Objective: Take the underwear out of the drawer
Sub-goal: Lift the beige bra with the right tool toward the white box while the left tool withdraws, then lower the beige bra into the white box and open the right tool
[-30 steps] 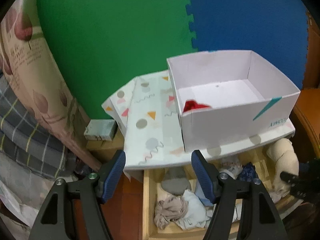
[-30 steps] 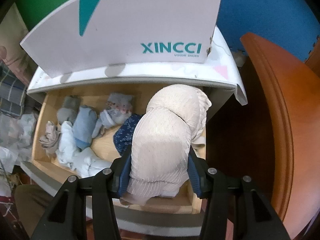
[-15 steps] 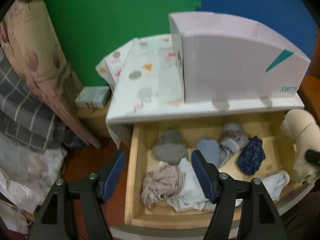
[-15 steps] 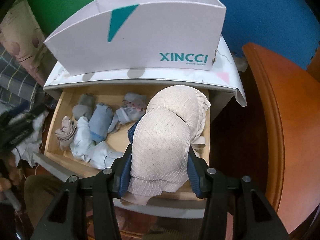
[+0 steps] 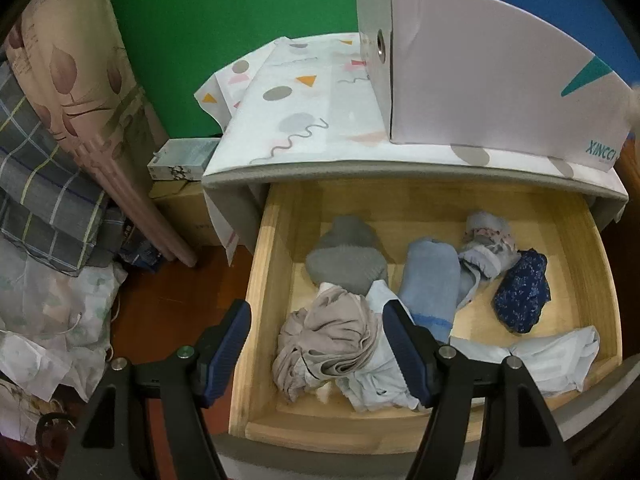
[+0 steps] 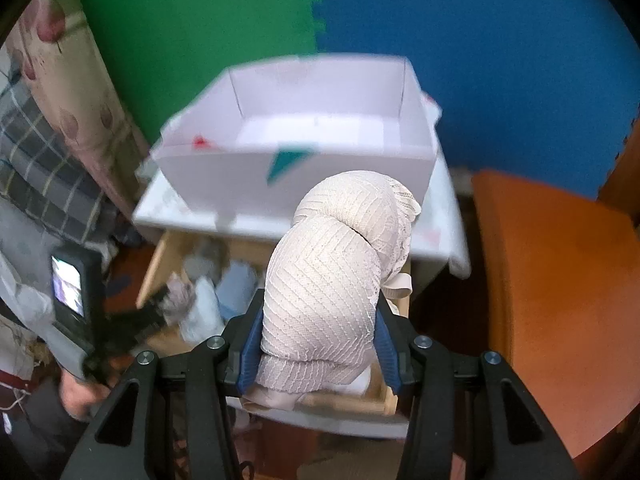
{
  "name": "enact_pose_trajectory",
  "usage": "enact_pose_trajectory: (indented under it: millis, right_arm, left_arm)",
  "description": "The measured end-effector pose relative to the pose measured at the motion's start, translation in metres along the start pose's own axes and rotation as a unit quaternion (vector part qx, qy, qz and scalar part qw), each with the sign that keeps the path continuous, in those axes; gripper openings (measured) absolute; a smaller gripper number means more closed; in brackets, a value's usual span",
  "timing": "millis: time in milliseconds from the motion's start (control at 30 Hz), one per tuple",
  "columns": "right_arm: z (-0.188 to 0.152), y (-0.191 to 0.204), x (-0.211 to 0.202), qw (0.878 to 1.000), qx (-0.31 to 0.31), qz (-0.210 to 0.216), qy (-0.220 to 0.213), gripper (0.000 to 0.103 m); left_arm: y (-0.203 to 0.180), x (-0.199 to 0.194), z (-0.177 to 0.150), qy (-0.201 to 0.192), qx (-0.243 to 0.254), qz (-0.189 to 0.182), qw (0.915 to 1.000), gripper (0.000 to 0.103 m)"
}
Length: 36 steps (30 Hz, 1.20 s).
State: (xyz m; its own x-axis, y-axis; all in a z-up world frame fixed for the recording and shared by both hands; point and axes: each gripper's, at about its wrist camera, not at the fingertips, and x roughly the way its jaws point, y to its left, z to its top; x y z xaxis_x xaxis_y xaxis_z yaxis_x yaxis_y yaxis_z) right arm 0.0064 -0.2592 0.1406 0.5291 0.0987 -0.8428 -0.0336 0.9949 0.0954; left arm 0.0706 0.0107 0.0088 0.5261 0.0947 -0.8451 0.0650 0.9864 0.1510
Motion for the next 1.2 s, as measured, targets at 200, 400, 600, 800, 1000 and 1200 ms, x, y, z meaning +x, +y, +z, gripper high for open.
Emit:
enact_pose_trajectory:
  millis: [200,400,600,800,1000,1200]
  right_arm:
    - [0.054,0.004,-0.028,0.998,-0.011,-0.018,-0.055,0.045]
    - [0.107,0.002,0.002,0.997,-0.019,-0.060,-0.047,0.045]
    - [0.140,0.003,0.049,0.994,-0.037,-0.104,-0.014,0.045]
    - [0.158,0.006,0.089,0.991,-0.042,-0.125,0.017,0.045]
    - [0.162,0.005,0.122,0.992,-0.023,-0.114,0.051,0.046]
    - [0.158,0.005,0.139,0.992,-0.009,-0.100,0.074,0.051]
  left_arm:
    - [-0.003,-0.003,-0.003,-0.014,0.002,0.000,0.9999,0.070]
    - [-0.004,0.000,-0.004,-0.011,0.000,-0.008,0.9999,0.070]
    - [0.000,0.002,-0.004,-0.010,-0.012,-0.012,0.9998,0.070]
    - [-0.002,0.003,-0.005,-0.009,-0.010,-0.011,0.9998,0.070]
    - [-0.001,0.004,-0.005,-0.006,-0.012,-0.013,0.9998,0.070]
    - [-0.001,0.005,-0.005,-0.006,-0.013,-0.013,0.9998,0.070]
